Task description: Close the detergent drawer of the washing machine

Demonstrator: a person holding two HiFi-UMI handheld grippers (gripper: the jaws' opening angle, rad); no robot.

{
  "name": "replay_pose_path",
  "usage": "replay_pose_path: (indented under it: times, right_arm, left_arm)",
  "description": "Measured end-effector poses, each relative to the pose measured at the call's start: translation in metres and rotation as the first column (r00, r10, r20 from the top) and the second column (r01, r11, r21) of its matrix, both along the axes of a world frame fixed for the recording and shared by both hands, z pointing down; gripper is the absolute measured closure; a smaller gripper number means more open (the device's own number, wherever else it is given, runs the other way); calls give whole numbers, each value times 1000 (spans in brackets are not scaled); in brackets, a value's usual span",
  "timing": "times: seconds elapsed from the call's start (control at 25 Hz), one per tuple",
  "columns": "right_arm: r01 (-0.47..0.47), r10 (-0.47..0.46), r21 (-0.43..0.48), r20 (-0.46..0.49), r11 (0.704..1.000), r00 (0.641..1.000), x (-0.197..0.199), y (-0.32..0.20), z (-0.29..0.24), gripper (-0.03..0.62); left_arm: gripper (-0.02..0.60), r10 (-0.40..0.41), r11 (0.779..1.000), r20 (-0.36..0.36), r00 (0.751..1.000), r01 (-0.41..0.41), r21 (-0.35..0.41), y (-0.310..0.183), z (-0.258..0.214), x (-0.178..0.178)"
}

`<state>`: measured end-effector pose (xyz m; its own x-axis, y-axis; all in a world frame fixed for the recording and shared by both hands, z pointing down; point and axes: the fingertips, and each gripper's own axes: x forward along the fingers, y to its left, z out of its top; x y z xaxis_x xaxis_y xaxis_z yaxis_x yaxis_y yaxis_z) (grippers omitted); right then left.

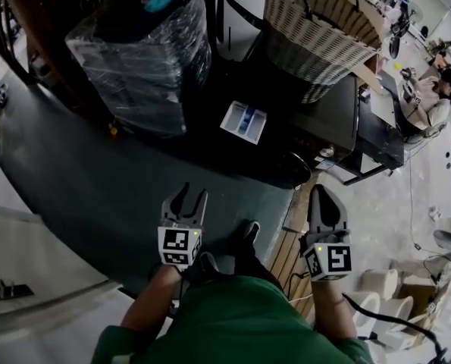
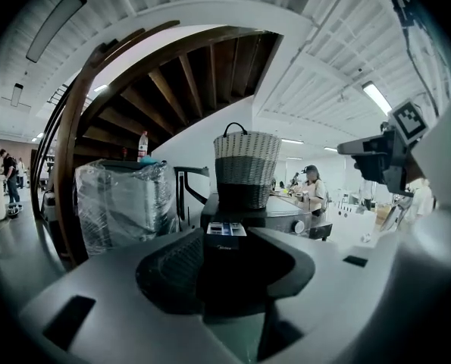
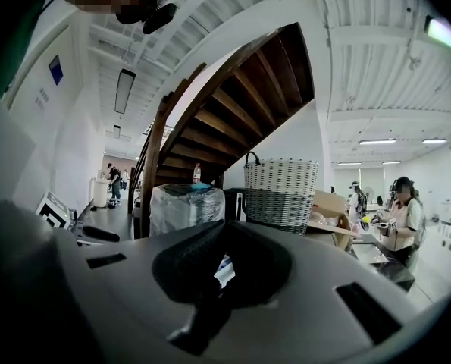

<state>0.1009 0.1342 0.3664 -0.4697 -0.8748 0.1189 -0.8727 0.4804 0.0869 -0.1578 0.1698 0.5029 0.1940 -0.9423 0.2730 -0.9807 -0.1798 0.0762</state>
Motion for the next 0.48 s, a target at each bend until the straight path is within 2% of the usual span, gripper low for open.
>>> replay_pose_path:
  times: [0.48]
  right_arm:
    - [108, -107, -25, 41, 994, 993, 32, -134, 14, 571]
  left_arm:
    - [393, -29, 997, 32, 999, 31, -64, -115, 43, 44]
